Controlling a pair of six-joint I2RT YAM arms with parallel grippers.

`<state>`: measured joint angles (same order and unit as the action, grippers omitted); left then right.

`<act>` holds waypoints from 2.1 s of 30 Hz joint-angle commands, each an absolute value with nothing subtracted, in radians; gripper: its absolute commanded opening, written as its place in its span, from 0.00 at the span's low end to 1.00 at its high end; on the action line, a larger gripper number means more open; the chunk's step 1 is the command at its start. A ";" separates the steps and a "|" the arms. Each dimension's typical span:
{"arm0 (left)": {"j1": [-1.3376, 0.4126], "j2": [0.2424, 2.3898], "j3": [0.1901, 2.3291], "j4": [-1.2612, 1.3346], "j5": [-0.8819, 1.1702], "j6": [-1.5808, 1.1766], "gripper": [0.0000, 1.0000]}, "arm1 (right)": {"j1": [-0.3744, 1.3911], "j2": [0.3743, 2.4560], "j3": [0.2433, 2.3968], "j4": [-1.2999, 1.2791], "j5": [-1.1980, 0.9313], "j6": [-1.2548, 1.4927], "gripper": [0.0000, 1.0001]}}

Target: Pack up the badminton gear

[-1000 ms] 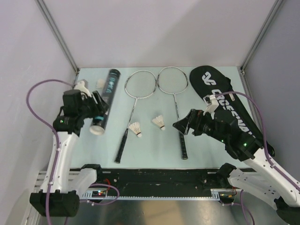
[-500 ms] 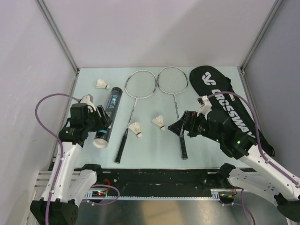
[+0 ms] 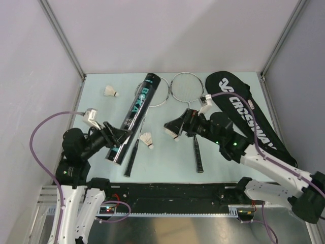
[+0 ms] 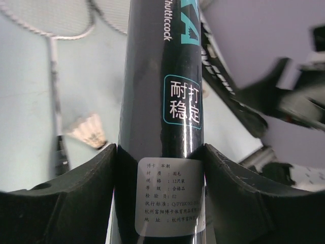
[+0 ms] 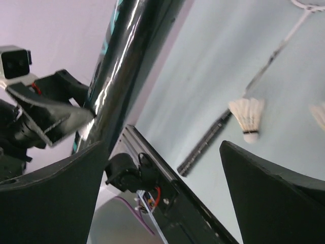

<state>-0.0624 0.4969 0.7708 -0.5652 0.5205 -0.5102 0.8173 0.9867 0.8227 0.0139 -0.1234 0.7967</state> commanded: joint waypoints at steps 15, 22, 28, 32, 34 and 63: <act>-0.235 0.401 0.594 -0.235 0.748 -0.724 0.05 | 0.837 1.334 0.901 0.607 -0.128 0.943 1.00; -0.254 0.428 0.583 -0.232 0.775 -0.703 0.05 | 0.796 1.334 0.902 0.623 -0.179 0.960 0.95; -0.256 0.474 0.598 -0.232 0.816 -0.679 0.35 | 0.801 1.285 0.902 0.579 -0.202 0.915 0.69; -0.270 0.539 0.637 -0.233 0.848 -0.630 0.79 | 0.816 1.241 0.895 0.556 -0.204 0.877 0.56; -0.296 0.575 0.659 -0.232 0.841 -0.600 0.91 | 0.820 1.226 0.880 0.573 -0.203 0.882 0.51; -0.482 0.711 0.748 -0.383 0.757 -0.274 0.41 | 0.526 0.714 0.842 -0.137 -0.398 0.633 0.98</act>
